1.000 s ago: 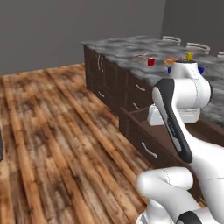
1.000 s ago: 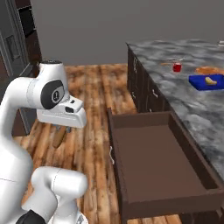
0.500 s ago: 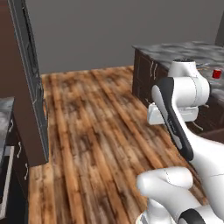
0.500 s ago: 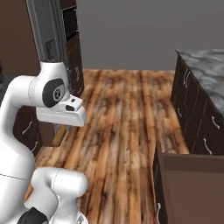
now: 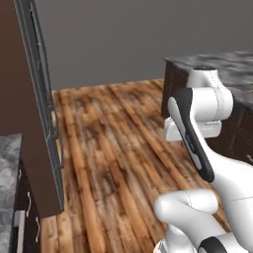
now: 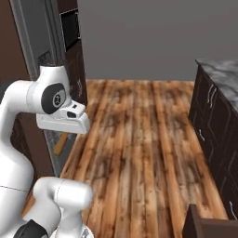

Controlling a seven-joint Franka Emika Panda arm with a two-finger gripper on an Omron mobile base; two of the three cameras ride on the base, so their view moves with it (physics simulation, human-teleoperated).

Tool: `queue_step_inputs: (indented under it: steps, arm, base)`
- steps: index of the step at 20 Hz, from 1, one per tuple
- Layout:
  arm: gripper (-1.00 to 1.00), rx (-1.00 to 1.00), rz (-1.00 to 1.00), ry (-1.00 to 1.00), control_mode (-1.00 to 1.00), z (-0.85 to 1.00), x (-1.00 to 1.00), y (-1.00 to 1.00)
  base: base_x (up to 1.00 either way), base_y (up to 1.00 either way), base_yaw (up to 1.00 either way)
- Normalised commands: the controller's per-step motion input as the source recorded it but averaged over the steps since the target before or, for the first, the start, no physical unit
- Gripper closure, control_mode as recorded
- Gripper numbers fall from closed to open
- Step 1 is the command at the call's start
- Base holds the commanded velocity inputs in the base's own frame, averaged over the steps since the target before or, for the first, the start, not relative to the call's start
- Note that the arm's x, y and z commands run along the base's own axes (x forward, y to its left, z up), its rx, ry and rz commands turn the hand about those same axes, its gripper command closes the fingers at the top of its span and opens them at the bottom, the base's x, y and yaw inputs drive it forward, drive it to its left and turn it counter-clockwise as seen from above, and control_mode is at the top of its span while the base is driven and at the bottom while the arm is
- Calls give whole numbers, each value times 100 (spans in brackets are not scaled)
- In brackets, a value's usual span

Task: Take the pizza cutter from the drawer on the left and place it on the dining counter for cutting.

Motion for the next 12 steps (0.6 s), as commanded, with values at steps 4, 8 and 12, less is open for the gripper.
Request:
queue_step_inputs:
  steps: [4, 8, 12]
  arm:
    - [100, 0, 0, 0, 100, 0, 0, 0]
    - [100, 0, 0, 0, 100, 0, 0, 0]
    - [100, 0, 0, 0, 100, 0, 0, 0]
  base:
    - [100, 0, -7]
    - [100, -3, -10]
    - [100, -1, -37]
